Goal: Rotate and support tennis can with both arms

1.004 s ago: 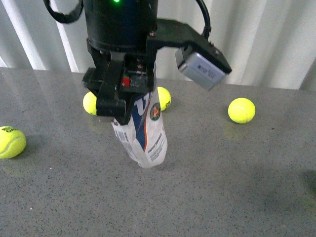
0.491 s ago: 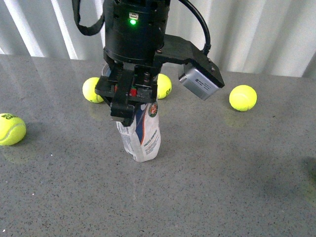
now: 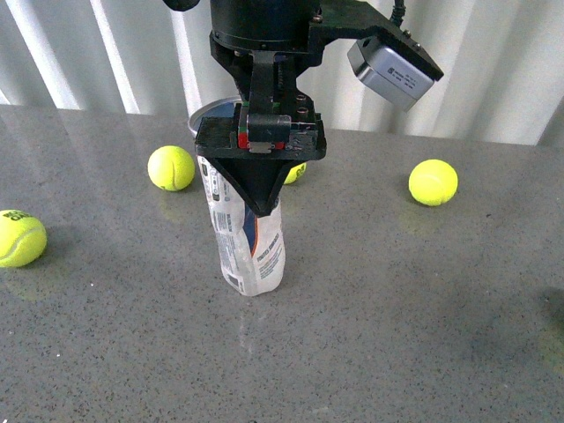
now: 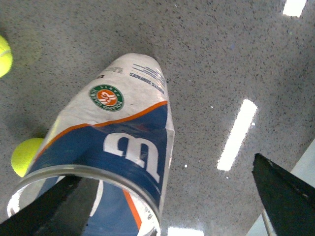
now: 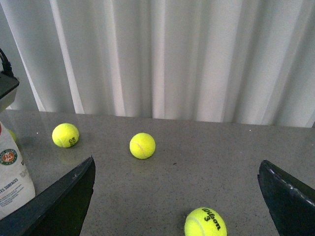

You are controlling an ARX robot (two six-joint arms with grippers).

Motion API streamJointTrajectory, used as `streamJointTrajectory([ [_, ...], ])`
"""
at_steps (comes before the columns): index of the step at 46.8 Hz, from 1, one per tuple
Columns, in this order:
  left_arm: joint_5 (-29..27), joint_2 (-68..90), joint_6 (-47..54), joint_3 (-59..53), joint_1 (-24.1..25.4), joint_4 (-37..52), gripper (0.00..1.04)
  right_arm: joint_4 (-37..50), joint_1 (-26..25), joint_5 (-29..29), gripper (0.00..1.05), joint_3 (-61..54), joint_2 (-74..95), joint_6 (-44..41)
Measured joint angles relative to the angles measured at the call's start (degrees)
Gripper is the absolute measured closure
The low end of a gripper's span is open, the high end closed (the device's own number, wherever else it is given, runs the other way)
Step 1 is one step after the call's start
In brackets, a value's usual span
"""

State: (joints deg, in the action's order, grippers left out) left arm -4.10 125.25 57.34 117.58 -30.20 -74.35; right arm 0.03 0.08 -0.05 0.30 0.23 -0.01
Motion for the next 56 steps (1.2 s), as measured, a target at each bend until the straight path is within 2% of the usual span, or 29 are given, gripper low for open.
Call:
streamJointTrajectory([
  [2,1.2,-0.9,-0.7,-0.3,0.5,1.2,0.05,0.0,0.0,0.0,0.07,0.0,0.0,0.0],
  [5,4.2,-3.0,-2.4,-1.8,1.5,3.9,0.08,0.0,0.0,0.0,0.07,0.0,0.0,0.0],
  [9,10.9,-7.6,-6.3,-6.3,2.5,10.6,0.07,0.0,0.0,0.0,0.07,0.0,0.0,0.0],
  [11,16.2,-10.7,-10.1,-9.4,2.6,14.8,0.07,0.0,0.0,0.0,0.07,0.0,0.0,0.0],
  [14,26.3,-18.5,-21.0,-18.6,2.2,29.1,0.07,0.0,0.0,0.0,0.07,0.0,0.0,0.0],
  [15,27.2,-21.7,-26.0,-22.5,1.9,35.4,0.07,0.0,0.0,-0.1,0.07,0.0,0.0,0.0],
  [17,25.9,-26.4,-32.5,-28.0,1.4,44.2,0.07,0.0,0.0,0.0,0.07,0.0,0.0,0.0],
  [18,22.7,-29.7,-38.3,-31.8,1.0,50.0,0.07,0.0,0.0,0.0,0.07,0.0,0.0,0.0],
  [20,20.3,-33.6,-47.1,-36.3,0.7,56.8,0.07,0.0,0.0,0.0,0.07,0.0,0.0,0.0],
  [25,20.0,-36.0,-58.2,-38.5,0.5,60.3,0.07,0.0,0.0,0.0,0.07,0.0,0.0,0.0],
  [28,19.3,-35.3,-61.3,-39.2,0.6,60.3,0.07,0.0,0.0,0.0,0.07,0.0,0.0,0.0],
  [29,17.3,-35.3,-61.0,-40.3,0.3,62.2,0.08,0.0,0.0,0.0,0.07,0.0,0.0,0.0],
  [30,7.7,-35.9,-60.5,-43.9,-0.1,69.3,0.14,0.0,0.0,0.0,0.07,0.0,0.0,0.0],
  [31,3.4,-36.3,-60.1,-46.7,-0.1,74.8,0.17,0.0,0.0,0.0,0.07,0.0,0.0,0.0],
  [32,-6.0,-37.5,-59.5,-51.2,0.1,82.2,0.22,0.0,0.0,0.0,0.07,0.0,0.0,0.0],
  [34,-13.8,-39.8,-58.9,-57.4,0.7,91.0,0.30,0.0,0.0,0.0,0.07,0.0,0.0,0.0],
  [37,-19.5,-43.5,-58.5,-64.5,1.9,99.3,0.39,0.0,0.0,0.2,0.07,0.0,0.0,0.0],
  [43,-18.8,-52.7,-58.0,-77.2,6.6,108.9,0.60,0.0,0.0,0.2,0.07,0.0,0.0,0.0],
  [56,-11.6,-62.3,-57.9,-94.2,13.7,112.7,1.01,0.0,0.0,0.0,0.07,0.0,0.0,0.0],
])
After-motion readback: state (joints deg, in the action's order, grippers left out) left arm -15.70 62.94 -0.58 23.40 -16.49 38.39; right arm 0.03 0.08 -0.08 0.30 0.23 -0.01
